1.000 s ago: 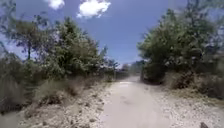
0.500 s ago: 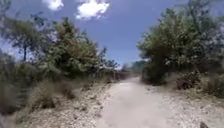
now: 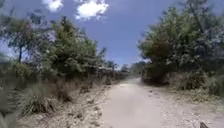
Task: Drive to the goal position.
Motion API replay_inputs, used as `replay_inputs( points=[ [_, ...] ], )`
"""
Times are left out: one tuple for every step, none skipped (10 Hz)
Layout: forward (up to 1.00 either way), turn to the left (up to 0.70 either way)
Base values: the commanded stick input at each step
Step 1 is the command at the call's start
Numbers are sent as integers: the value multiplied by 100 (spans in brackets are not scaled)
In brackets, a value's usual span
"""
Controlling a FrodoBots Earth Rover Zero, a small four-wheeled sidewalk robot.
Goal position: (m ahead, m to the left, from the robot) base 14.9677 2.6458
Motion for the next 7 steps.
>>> replay_inputs(
  points=[
    [45,0],
    [45,0],
    [45,0],
    [45,0],
    [45,0],
    [45,0],
    [45,0]
  ],
)
